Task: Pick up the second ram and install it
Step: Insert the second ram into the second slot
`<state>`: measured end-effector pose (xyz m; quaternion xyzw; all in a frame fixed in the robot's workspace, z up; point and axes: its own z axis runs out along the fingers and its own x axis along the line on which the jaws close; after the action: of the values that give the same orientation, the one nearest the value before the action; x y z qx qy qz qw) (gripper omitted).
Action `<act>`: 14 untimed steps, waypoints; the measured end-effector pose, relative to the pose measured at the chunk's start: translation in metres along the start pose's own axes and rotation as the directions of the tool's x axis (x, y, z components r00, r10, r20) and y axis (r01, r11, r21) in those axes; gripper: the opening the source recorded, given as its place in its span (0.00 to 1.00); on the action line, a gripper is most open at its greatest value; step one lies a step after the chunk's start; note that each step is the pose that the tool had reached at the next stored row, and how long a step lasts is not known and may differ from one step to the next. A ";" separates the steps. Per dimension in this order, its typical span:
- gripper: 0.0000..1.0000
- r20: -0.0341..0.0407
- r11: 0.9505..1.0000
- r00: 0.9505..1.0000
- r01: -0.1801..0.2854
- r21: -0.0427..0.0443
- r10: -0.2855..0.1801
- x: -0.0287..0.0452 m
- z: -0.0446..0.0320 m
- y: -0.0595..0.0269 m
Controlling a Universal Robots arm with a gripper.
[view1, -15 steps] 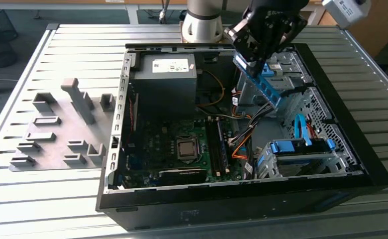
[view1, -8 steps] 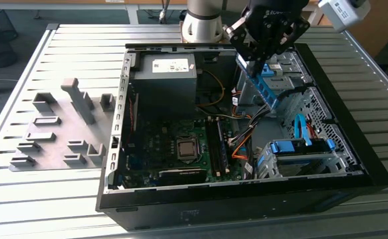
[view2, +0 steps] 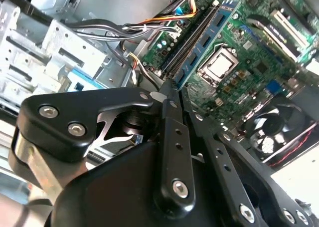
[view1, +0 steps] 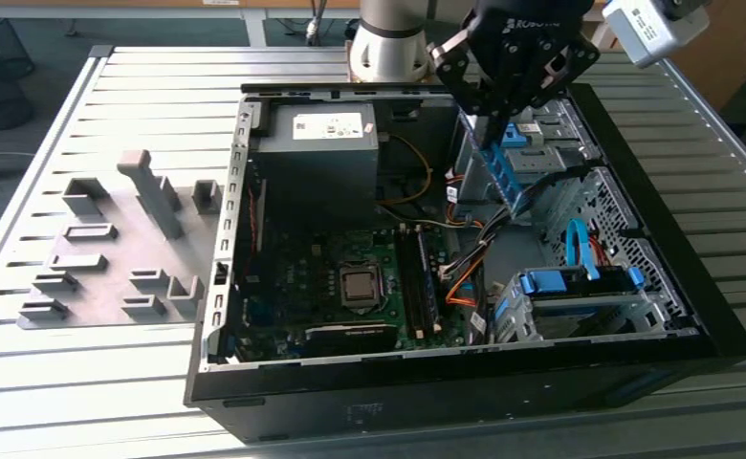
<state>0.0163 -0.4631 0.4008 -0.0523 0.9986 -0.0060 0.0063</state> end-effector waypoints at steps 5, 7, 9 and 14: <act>0.14 -0.001 0.997 0.997 -0.072 0.001 0.072 0.0000 0.0001 0.0000; 0.14 -0.001 0.995 0.995 -0.099 0.001 0.099 0.0000 0.0001 0.0000; 0.14 -0.001 0.994 0.994 -0.105 0.001 0.105 0.0000 0.0001 0.0000; 0.14 -0.001 0.994 0.994 -0.105 0.001 0.105 0.0000 0.0001 0.0000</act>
<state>0.0163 -0.4631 0.4007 0.0004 1.0000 -0.0063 0.0060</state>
